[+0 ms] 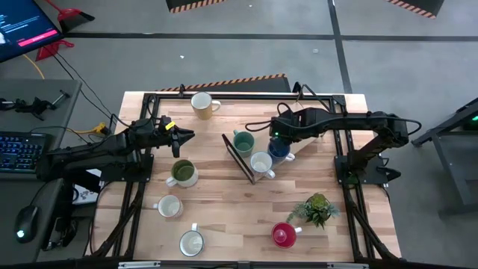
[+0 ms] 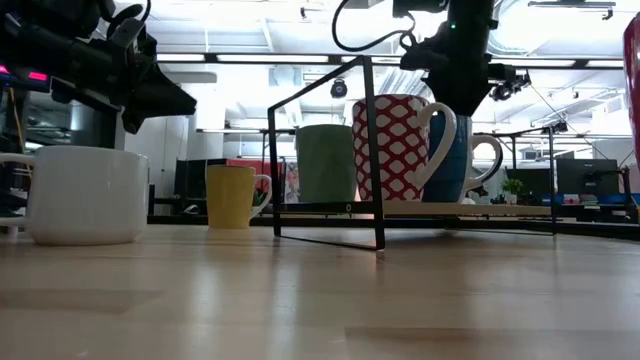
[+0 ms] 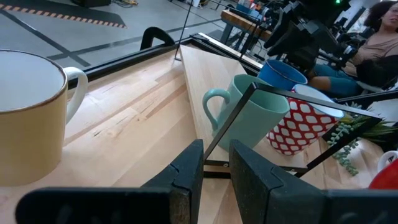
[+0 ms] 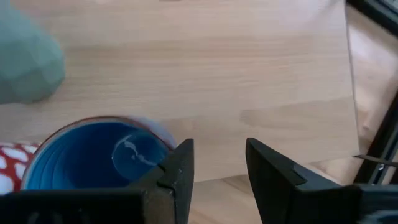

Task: Place coffee mugs
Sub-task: Put the blue mug on the shelf

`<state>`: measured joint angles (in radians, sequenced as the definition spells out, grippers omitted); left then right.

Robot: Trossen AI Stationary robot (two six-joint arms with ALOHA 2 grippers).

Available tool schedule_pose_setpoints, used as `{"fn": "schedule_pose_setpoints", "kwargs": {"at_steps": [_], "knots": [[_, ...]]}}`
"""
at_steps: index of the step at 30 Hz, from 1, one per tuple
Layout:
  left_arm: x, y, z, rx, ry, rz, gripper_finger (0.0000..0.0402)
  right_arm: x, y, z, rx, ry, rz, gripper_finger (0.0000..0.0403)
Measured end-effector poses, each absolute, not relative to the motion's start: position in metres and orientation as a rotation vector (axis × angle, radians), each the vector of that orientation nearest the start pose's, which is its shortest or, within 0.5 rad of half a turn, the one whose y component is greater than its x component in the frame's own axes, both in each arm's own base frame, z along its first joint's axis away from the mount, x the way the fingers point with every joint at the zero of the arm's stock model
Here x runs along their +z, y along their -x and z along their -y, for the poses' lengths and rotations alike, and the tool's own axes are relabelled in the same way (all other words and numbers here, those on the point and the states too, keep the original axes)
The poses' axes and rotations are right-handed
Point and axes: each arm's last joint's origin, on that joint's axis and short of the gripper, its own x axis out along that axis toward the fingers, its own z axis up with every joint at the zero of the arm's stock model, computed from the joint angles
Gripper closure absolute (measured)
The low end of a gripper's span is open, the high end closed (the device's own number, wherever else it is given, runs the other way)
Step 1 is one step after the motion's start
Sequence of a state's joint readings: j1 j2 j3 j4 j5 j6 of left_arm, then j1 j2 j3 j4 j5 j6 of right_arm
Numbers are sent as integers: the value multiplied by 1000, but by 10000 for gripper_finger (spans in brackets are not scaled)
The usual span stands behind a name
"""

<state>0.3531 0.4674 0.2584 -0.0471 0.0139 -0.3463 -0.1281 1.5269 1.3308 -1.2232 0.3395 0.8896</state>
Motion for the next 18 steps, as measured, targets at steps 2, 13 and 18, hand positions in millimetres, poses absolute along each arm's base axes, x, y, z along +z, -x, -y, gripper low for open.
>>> {"fn": "schedule_pose_setpoints", "kwargs": {"at_steps": [2,13,18], "knots": [[206,-122,-45,378,388,-192,334,284,-271,45,-973,-572,-1139,279],[206,-122,-45,378,388,-193,334,270,-268,42,-942,-614,-1201,279],[206,-122,-45,378,388,-192,334,271,-270,42,-914,-624,-1195,279]]}}
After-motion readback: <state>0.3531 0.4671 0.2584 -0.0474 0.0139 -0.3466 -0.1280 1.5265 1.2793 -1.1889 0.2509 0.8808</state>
